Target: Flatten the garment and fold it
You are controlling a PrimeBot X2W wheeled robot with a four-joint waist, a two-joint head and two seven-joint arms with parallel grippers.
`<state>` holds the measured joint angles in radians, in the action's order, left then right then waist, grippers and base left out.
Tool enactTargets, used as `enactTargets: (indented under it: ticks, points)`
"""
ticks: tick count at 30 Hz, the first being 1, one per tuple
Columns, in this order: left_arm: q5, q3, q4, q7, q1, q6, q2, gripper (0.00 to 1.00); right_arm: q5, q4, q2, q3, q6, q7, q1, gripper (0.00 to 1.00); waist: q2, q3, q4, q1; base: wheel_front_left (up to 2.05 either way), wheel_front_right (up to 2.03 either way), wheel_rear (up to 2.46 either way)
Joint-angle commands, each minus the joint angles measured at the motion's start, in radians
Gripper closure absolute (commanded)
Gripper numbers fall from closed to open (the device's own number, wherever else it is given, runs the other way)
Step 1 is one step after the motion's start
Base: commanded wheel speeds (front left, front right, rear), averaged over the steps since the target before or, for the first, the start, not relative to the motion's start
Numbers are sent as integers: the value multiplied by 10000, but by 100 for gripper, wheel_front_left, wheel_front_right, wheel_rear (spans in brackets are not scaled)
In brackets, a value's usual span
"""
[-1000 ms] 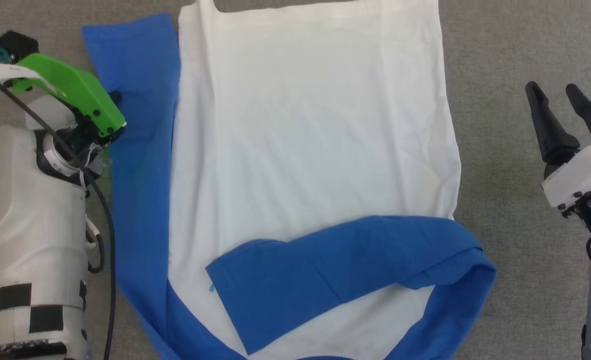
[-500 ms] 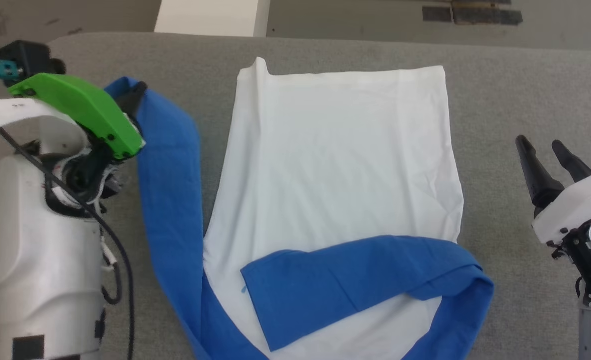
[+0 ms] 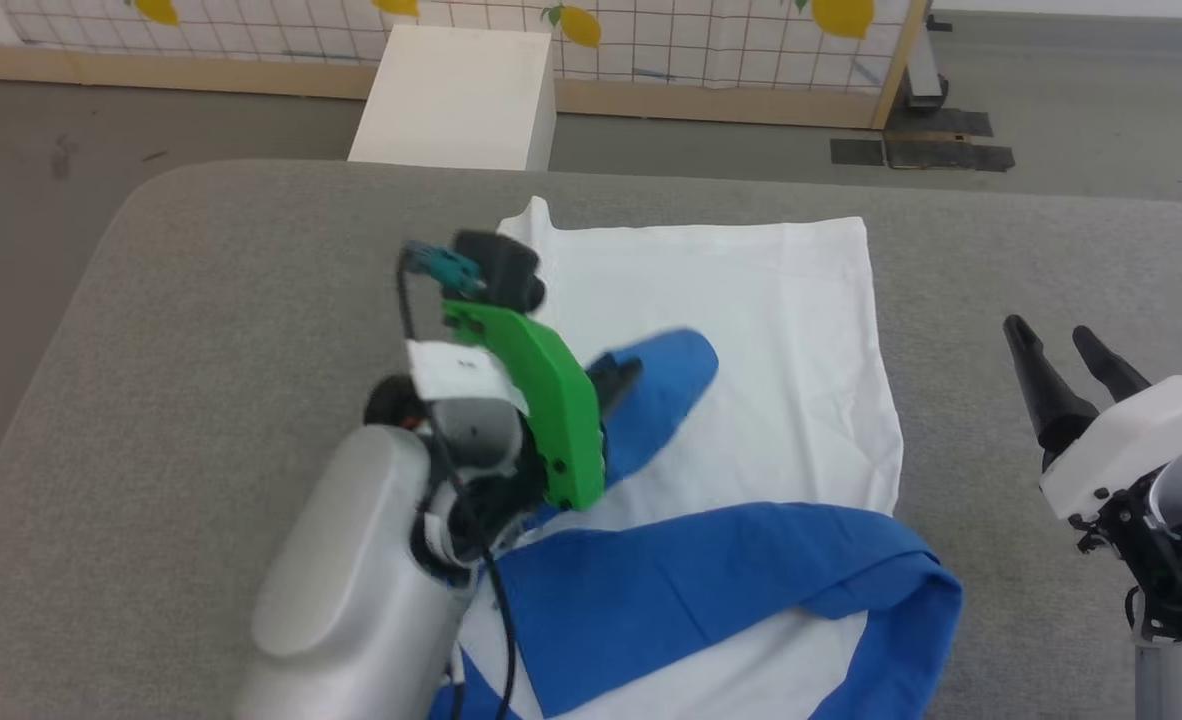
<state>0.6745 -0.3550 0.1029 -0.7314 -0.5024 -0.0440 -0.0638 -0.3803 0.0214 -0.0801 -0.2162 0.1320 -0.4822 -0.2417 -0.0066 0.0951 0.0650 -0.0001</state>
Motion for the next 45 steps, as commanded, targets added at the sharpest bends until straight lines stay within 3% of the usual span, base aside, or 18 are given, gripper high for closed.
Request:
enactTargets:
  ticks: [1,11,22,23,24,25,33,39,45]
  points:
    - [62,-330,231,164,258,-64,79,100,-91,-30,37,2,-13,81,125,0,66,90,-360,1,0,0,0]
    - [834,-3287,1405,735,877,-38,132,100,-139,-163,96,-9,-13,187,184,0,66,482,-1348,1,0,0,0]
    - [1239,-4931,2472,821,833,135,134,100,-196,-297,157,-18,-13,350,219,0,66,709,-1626,1,0,0,0]
    - [1352,-4984,2523,861,832,157,134,86,-194,-319,166,-12,-13,362,216,0,66,710,-1619,1,0,0,0]
    - [1435,-5041,2555,867,820,168,134,58,-195,-340,172,-5,-13,370,213,0,66,704,-1610,1,0,0,0]
    - [1563,-5065,2544,938,795,185,134,0,-199,-366,181,0,-13,382,211,0,66,690,-1587,1,0,0,0]
    - [2636,-5006,1998,-108,352,69,45,0,-156,-539,212,-82,-13,421,345,0,66,228,-1252,1,0,0,0]
    - [3519,-4046,616,-749,-29,300,-482,0,-119,-561,218,-147,-13,366,482,0,66,-198,-905,1,0,0,0]
    - [3683,-2072,-421,914,-342,499,-969,0,-85,-463,188,-95,-13,255,457,0,66,-369,-673,1,0,0,0]
